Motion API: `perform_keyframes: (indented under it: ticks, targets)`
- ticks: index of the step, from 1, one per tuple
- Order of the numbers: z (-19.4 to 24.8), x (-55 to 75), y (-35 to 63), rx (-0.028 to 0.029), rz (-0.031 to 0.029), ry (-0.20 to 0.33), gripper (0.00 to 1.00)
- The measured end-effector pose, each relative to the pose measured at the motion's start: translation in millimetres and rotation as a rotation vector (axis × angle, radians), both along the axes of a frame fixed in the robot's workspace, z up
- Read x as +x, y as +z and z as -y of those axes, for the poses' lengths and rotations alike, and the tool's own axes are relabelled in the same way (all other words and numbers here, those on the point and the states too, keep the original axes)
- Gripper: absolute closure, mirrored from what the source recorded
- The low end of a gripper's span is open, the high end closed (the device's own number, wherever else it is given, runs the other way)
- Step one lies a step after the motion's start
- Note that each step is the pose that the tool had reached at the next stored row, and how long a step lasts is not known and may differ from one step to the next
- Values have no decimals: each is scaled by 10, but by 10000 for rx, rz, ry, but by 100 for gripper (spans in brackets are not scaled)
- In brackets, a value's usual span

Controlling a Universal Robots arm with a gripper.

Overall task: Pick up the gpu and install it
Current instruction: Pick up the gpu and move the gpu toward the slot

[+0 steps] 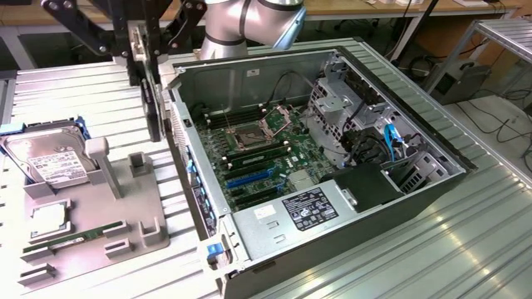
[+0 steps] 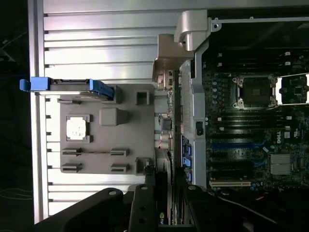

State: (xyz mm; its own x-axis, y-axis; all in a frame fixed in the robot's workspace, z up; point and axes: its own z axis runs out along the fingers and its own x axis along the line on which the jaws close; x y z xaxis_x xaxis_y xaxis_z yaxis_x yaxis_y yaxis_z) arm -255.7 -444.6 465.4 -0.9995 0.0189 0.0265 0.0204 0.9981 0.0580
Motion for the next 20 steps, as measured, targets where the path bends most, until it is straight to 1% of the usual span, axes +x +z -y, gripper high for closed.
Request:
perform_keyframes:
  ticks: [1,4,5,6,8,9,10,12,20]
  targets:
    - [0,58,45,6,-47,3,74]
    - [0,201,108,27,-142,6,74]
    - [0,271,121,42,-168,7,74]
    - [0,357,126,75,-178,13,74]
    - [0,453,126,112,-178,16,74]
    - [0,525,126,122,-177,18,74]
    - [0,554,126,124,-178,19,74]
    - [0,690,123,122,-180,21,74]
    - [0,1055,90,122,-179,28,74]
